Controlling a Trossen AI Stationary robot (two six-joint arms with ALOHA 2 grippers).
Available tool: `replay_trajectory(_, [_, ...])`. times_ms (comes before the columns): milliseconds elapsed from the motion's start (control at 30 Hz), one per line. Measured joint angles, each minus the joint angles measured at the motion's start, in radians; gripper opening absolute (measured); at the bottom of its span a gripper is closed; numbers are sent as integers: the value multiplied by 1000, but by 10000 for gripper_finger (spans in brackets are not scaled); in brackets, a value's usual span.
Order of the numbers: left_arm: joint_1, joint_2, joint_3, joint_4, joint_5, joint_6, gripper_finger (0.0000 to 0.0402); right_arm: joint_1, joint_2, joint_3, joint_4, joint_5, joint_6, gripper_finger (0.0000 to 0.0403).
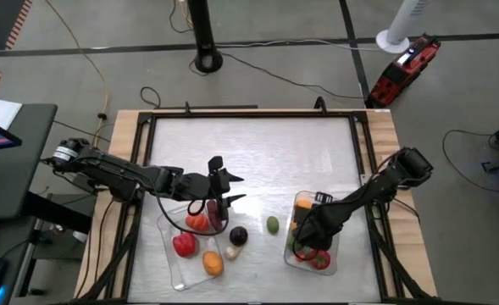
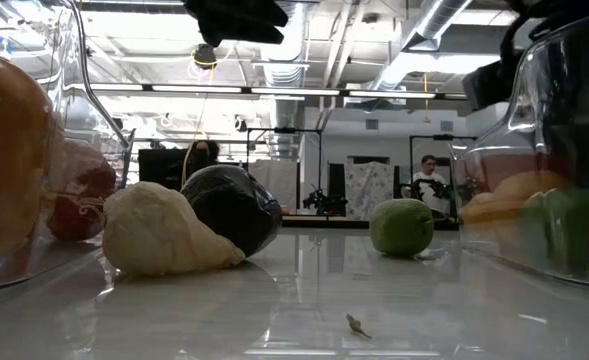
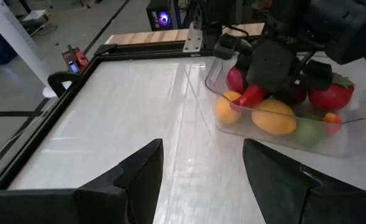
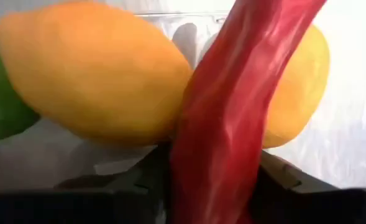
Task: Sort produce into baskets
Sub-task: Put the red chili pepper from the right transparent bin to the left transparent bin
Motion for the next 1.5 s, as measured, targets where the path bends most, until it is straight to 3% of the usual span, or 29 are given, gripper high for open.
replay_trajectory(100, [0, 0, 0, -6, 0, 0, 208, 1, -12, 0, 5, 1, -3, 150])
replay_trajectory(300, [0, 0, 0, -5, 4, 0, 208, 2, -94, 28, -25, 23, -2, 171])
replay_trajectory(433, [0, 0, 0, 0, 80, 8, 208, 2, -169, 46, -33, 74, -5, 182])
replay_trajectory(633, [-5, 20, 1, 92, 164, 9, 211, 0, -227, 76, 29, 145, -89, 158])
replay_trajectory(833, [4, 95, 5, 290, 193, 57, 254, -18, -232, 112, 215, 170, -282, 167])
replay_trajectory(1100, [27, 156, 7, 359, 261, 50, 320, -63, -195, 154, 296, 166, -447, 168])
replay_trajectory(1300, [43, 192, 23, 394, 297, 26, 318, -86, -195, 153, 375, 162, -536, 169])
replay_trajectory(1500, [46, 213, 54, 390, 316, 26, 290, -92, -196, 154, 444, 160, -596, 170])
